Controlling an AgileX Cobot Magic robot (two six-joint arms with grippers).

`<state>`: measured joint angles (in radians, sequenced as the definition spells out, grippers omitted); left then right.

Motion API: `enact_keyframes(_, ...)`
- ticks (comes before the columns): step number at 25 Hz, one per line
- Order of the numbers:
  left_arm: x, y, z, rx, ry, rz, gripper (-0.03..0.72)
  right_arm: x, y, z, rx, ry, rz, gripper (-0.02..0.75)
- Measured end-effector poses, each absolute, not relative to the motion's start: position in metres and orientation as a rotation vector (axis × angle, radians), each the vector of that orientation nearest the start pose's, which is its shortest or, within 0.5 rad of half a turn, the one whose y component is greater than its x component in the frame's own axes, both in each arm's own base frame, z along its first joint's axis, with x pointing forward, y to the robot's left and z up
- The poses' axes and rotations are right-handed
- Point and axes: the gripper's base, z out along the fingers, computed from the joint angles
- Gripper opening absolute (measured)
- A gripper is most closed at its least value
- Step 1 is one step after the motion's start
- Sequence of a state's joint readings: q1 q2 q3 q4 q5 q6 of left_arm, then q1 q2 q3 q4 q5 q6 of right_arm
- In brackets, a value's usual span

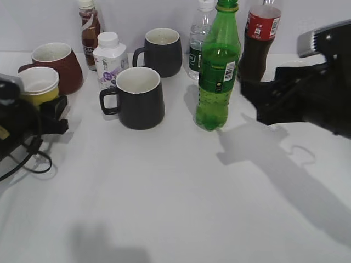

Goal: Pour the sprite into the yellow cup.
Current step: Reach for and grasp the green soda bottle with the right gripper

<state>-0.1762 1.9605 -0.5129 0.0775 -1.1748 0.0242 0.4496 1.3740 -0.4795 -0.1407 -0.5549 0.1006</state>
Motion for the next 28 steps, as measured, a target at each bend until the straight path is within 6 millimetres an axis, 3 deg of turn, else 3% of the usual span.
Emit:
enact_keyframes(10,0.247,-0.073,0.129,0.436,1.722,-0.375,0.412,0.268,0.145,0.175,-0.524,1.760,0.450,0.600)
enact_keyframes(16,0.231,-0.092,0.127,0.640,1.709,-0.589,0.407,0.293,0.160,0.156,-0.544,1.723,0.481,0.600)
enact_keyframes(24,0.217,-0.104,0.125,0.831,1.676,-0.723,0.406,0.322,0.177,0.142,-0.574,1.693,0.495,0.592)
enact_keyframes(26,0.215,-0.109,0.125,0.851,1.669,-0.740,0.406,0.325,0.179,0.139,-0.578,1.693,0.497,0.571)
enact_keyframes(28,0.212,-0.118,0.126,0.889,1.647,-0.766,0.406,0.326,0.179,0.139,-0.580,1.691,0.497,0.501)
